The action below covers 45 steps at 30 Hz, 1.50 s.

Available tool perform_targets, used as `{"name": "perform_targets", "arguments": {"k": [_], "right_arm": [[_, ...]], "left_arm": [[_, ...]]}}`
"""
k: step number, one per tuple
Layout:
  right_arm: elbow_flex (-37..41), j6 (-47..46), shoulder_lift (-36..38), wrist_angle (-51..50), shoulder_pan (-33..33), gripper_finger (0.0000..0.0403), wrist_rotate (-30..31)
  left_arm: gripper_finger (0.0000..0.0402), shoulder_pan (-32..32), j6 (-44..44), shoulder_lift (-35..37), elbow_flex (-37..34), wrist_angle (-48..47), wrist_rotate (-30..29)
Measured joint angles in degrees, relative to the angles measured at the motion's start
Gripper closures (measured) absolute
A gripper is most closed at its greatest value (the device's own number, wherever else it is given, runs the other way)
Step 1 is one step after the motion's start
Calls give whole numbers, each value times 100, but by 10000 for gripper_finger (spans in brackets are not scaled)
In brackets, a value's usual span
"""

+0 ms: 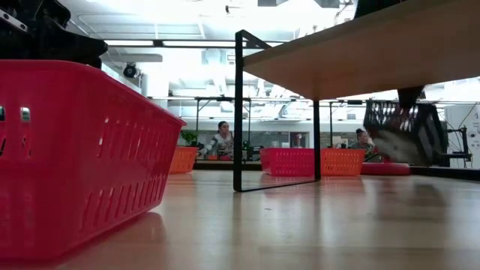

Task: Stack baskets on shelf by color
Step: Put the top right black bin on the shelf

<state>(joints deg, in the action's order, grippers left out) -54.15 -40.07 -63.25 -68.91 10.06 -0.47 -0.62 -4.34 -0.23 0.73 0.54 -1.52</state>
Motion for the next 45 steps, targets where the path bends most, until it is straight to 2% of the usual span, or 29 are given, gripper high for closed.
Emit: {"name": "perform_targets", "arguments": {"k": [4, 10, 17, 23, 30, 35, 45], "right_arm": [[-816, -7, -1, -453, -204, 402, -47], [-2054, -215, -5, -687, -573, 402, -455], [-3633, -955, -144, -754, -1589, 402, -16], [-5006, -1630, -895, -1228, -2769, 403, 651], [-6635, -2412, -2272, -2145, -3802, 403, 331], [-7230, -3269, -2981, -2097, -4369, 403, -93], [-7322, -5482, -3822, -2111, -5521, 403, -1283]], "left_arm": [[401, 0, 0, 0, 0, 0, 0], [401, -1, 0, 0, -1, 1, 0], [401, -1, 0, 0, -2, 0, 0], [401, -1, 0, 0, -2, 0, 0], [401, -1, 0, 0, -1, 0, 0], [401, 0, 0, 0, -2, 0, 0], [401, -2, 0, 0, -2, 2, 0]]}}
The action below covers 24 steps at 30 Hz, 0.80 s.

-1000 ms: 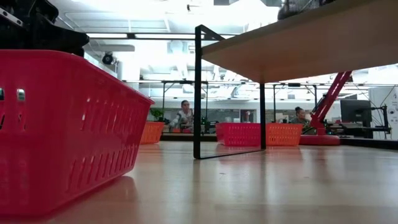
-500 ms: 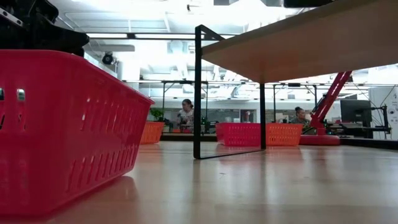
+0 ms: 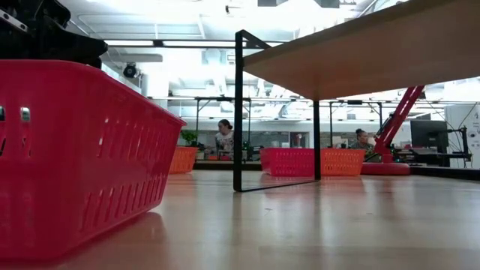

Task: Stack baskets on shelf by color
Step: Put the top right black bin on the shelf

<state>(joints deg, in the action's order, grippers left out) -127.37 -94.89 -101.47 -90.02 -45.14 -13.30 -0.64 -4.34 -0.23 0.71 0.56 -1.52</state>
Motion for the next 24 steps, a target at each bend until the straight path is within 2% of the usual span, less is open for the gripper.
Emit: {"name": "perform_targets", "arguments": {"k": [5, 10, 16, 24], "right_arm": [[-2, -964, -203, -2, -503, 403, -87], [-2, -1307, -433, 0, -725, 403, -65], [-2, -1025, -577, -1, -640, 403, 221], [17, -213, -574, 7, -329, 403, 111]], "left_arm": [[401, 2, 0, 0, 1, -2, 0], [401, 2, 0, 0, 2, 0, 0], [401, 1, 0, 0, 0, -1, 0], [401, 2, 0, 0, 0, -2, 0]]}}
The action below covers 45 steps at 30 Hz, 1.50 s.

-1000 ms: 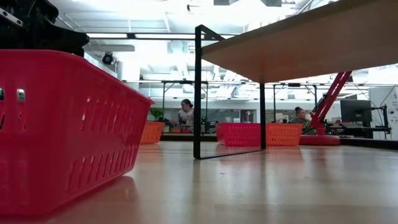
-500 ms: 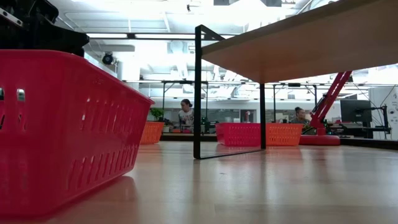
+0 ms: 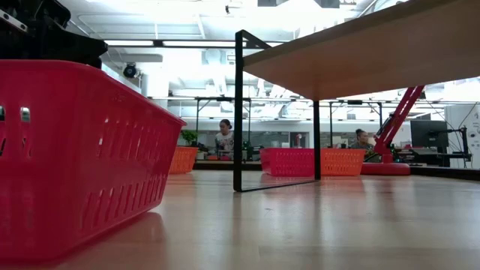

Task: Stack baskets on shelf by color
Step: Put the top right black bin on the shelf, then stack the top black bin on the black bin on the shelf

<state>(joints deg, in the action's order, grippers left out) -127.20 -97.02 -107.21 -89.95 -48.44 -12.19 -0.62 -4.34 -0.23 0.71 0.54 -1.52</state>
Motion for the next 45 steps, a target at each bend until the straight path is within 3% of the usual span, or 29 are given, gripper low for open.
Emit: {"name": "perform_targets", "arguments": {"k": [7, 12, 17, 31, 37, 45], "right_arm": [[1023, 327, -1, -12, -11, 403, -751], [1367, 438, -1, -13, -47, 403, -605], [1376, 200, 1, -8, -47, 403, -28], [1376, 194, 1, 2, -156, 387, -263], [1376, 198, 1, 15, -156, 349, -261], [1168, 495, 1, -5, -119, 252, -407]], "left_arm": [[401, -1, 0, 0, 0, 0, 0], [401, -1, 0, 0, 1, 2, 0], [401, 0, 0, 0, 0, 0, 0], [401, -1, 0, 2, 0, 0, 0], [401, -2, -2, 1, 1, 2, 0], [401, -2, 0, 0, 0, 0, 0]]}}
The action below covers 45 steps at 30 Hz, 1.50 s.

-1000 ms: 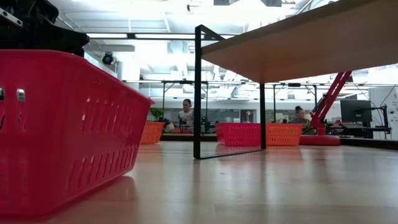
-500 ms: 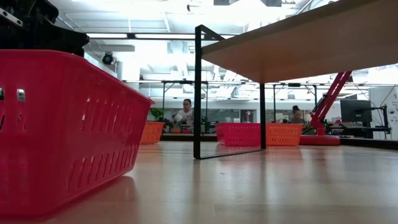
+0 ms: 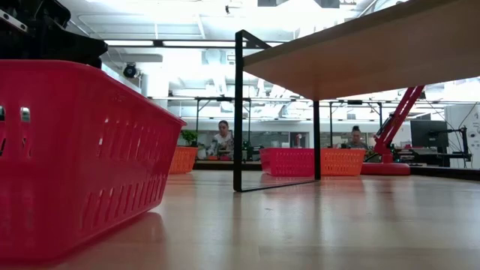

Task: Stack baskets on shelf by color
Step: Stack the top black bin on the black bin on the shelf

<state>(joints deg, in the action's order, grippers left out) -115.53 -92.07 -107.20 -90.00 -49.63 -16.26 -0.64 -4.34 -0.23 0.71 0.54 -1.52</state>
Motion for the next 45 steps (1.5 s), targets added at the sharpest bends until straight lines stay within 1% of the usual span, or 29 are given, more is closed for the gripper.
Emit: {"name": "perform_targets", "arguments": {"k": [2, 4, 6, 8, 10, 12, 13, 15, 18, 21, 24, 27, 31, 34, 36, 38, 41, 43, 45], "right_arm": [[-264, 109, 9, 2, 18, 235, 93], [-548, 84, 88, 7, 20, 225, 499], [-852, 60, 229, 9, 16, 221, 1089], [-1023, 40, 400, 2, 19, 220, 1833], [-1042, 77, 559, 7, 89, 219, 2656], [-899, 256, 738, 6, 265, 219, 3311], [-799, 441, 840, 4, 421, 219, 3560], [-543, 920, 1020, 8, 748, 219, 3817], [72, 1770, 1287, 22, 1366, 219, 3798], [929, 2702, 1641, 365, 2004, 219, 3545], [2009, 3528, 2182, 1299, 2642, 219, 3128], [3124, 4000, 2890, 2304, 3193, 219, 2901], [4543, 4156, 3996, 3864, 3730, 219, 2936], [5590, 4224, 4720, 5560, 3906, 219, 2980], [6212, 4367, 5026, 6665, 3965, 219, 2978], [6706, 4517, 5170, 7598, 4036, 219, 2978], [7138, 4651, 5206, 8474, 4164, 219, 2997], [7290, 4610, 5203, 8720, 4245, 219, 2995], [7331, 4592, 5202, 8745, 4301, 219, 2965]], "left_arm": [[401, 2, -1, 2, 1, 1, 0], [401, 0, 0, 2, 0, 2, 0], [401, 2, 0, 1, 1, 0, 0], [401, 2, 0, 2, 2, 2, 0], [401, 0, 0, 0, 0, 2, 0], [401, 2, 0, 0, 2, 0, 0], [401, 0, 0, 1, 0, 2, 0], [401, 2, 0, 0, 0, 2, 0], [401, 1, 0, 0, 0, 2, 0], [401, 2, 0, 0, 1, 1, 0], [401, 2, 0, 0, 0, 2, 0], [401, 0, 0, 0, 0, 2, 0], [401, 1, 0, 1, 2, 1, 0], [401, 2, 0, 0, 1, 0, 0], [401, 1, 0, 1, 0, 1, 0], [401, 1, 0, 0, 1, 1, 0], [401, 2, 0, 1, 0, 2, 0], [401, 2, 0, 0, 1, 1, 0], [401, 1, 0, 1, 0, 2, 0]]}}
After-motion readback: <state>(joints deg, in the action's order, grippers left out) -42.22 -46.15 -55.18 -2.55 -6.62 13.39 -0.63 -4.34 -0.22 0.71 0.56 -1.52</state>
